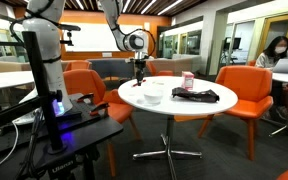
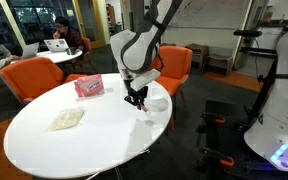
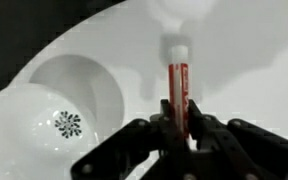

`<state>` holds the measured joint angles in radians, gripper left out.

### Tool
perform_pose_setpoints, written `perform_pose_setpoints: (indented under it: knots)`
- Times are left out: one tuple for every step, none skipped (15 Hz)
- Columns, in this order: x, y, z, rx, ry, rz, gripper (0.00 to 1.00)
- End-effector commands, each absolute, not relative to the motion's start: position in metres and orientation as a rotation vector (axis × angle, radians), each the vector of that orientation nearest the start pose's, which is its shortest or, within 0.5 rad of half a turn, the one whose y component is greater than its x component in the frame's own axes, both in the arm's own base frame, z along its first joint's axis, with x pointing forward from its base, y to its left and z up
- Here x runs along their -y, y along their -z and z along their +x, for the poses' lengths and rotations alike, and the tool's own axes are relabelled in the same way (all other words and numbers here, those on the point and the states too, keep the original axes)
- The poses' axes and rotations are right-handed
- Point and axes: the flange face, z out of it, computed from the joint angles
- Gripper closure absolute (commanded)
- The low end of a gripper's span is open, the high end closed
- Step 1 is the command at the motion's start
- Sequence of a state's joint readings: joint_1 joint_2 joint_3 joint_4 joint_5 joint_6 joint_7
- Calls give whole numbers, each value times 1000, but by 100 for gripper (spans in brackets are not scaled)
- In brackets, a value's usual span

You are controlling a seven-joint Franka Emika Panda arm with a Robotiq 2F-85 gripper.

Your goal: Remove the marker from the bowl and put it on the table

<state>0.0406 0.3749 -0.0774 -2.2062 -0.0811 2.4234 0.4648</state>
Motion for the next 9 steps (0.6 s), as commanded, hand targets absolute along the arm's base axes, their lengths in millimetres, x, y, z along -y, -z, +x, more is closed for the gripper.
perform_pose_setpoints:
  knots:
    - [10,-177,546,-587,-256,-3154,95]
    - [6,-170,547,-569,-286,-3142,95]
    - [2,-163,549,-552,-306,-3133,95]
    - [-1,-158,550,-549,-313,-3130,95]
    - [-4,-154,552,-539,-315,-3128,95]
    - [-6,-152,553,-542,-310,-3131,95]
    - [-7,-151,555,-527,-308,-3134,55]
    - [-7,-151,556,-525,-295,-3144,53]
    - [-6,-155,557,-529,-264,-3158,48]
